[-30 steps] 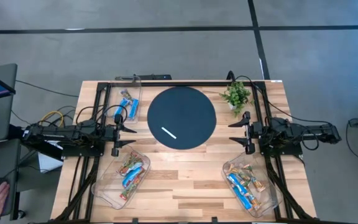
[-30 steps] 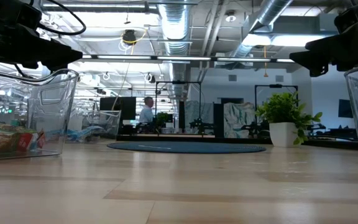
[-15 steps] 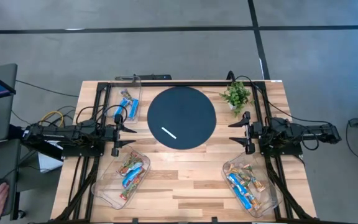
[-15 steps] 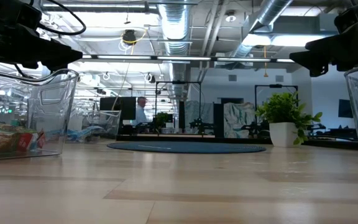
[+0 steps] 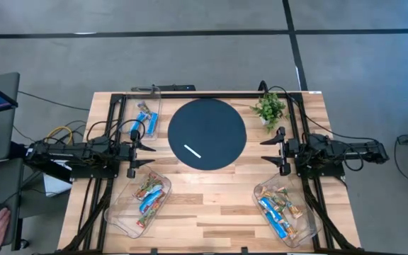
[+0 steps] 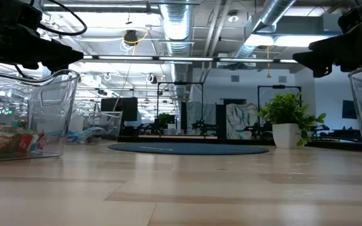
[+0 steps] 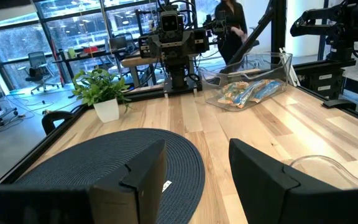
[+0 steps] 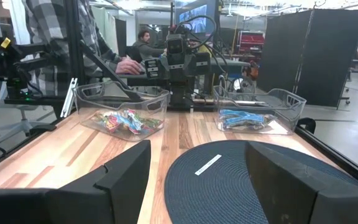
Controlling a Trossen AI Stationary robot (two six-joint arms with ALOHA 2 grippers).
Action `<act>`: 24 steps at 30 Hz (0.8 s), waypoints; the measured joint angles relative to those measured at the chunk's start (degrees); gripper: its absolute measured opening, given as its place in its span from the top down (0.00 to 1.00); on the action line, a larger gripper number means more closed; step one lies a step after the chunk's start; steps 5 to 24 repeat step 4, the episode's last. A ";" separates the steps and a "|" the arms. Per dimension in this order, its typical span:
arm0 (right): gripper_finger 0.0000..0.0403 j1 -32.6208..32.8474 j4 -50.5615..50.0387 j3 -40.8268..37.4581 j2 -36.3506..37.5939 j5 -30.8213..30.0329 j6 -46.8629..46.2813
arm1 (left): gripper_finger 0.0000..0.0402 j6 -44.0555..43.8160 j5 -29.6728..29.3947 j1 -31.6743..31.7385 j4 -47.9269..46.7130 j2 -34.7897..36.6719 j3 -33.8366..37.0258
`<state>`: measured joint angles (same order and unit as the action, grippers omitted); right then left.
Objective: Pick and place Granola Bars by type
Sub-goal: Return to Home Position
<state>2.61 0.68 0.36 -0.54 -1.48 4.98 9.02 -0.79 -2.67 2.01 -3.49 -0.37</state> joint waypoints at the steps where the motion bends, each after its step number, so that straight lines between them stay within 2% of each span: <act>1: 0.37 -0.01 0.01 0.00 0.00 0.00 0.01 | 0.57 0.00 0.01 0.00 0.00 0.00 0.00; 24: 0.37 0.00 -0.01 0.00 0.00 0.00 -0.01 | 0.57 0.00 0.01 0.01 -0.01 0.00 -0.01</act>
